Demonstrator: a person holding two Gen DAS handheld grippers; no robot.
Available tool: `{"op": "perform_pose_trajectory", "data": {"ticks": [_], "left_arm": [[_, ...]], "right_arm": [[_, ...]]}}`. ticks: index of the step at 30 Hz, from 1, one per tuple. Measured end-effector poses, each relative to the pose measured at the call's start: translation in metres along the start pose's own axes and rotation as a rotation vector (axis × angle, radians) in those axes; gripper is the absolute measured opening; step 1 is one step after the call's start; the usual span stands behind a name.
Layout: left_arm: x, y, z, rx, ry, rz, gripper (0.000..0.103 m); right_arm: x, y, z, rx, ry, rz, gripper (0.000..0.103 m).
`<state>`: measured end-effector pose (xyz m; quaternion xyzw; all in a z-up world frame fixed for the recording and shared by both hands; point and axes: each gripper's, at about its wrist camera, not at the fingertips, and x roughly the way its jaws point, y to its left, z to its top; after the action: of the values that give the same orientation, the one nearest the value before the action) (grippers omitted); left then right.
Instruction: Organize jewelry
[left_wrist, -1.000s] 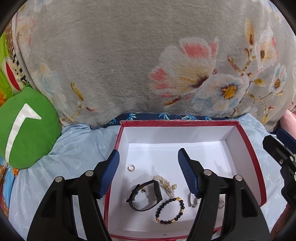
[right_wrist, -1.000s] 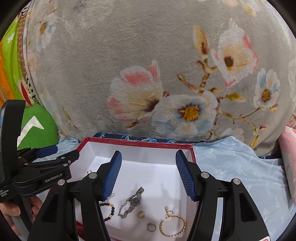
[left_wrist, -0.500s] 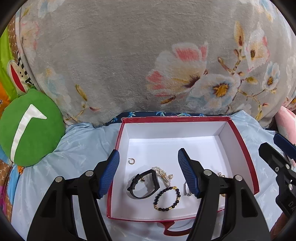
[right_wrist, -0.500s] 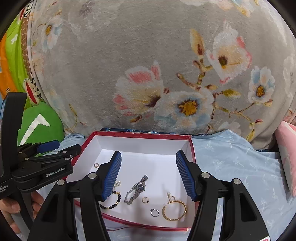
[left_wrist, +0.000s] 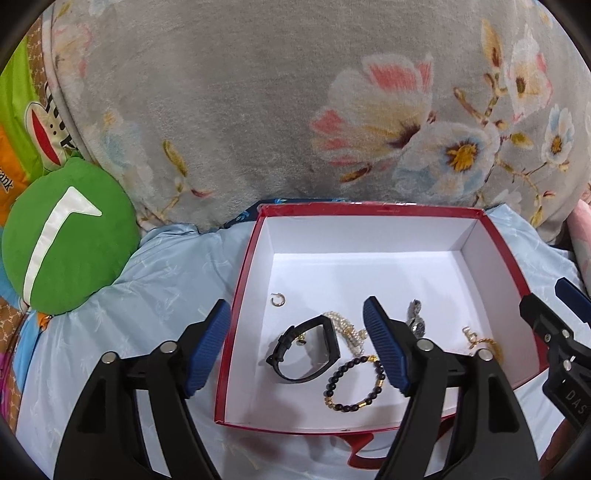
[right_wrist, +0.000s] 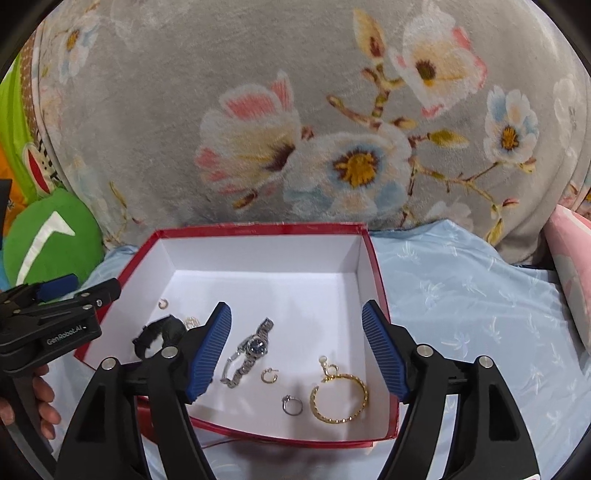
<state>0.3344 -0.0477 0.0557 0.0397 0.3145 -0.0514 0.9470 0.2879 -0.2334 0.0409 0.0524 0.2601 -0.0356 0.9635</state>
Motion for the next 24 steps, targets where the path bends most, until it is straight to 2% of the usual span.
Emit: {"op": "perform_pose_trajectory", "data": {"ticks": [4,9,16,24], "left_arm": [[0.002,0.001,-0.014,-0.030,-0.013,0.019,0.089],[0.006,-0.006,-0.027,-0.028,-0.008,0.055,0.090],[0.003,0.005,-0.053,-0.085,0.010,0.078,0.092],[-0.003,0.013,-0.051,-0.106,0.001,0.081,0.092]], "right_arm": [[0.005,0.006,-0.013,0.003,0.001,-0.006,0.086],[0.005,0.013,-0.025,0.027,-0.010,-0.042,0.088],[0.000,0.021,-0.044,-0.001,0.001,-0.073,0.088],[-0.005,0.028,-0.044,-0.033,-0.001,-0.073,0.088]]}}
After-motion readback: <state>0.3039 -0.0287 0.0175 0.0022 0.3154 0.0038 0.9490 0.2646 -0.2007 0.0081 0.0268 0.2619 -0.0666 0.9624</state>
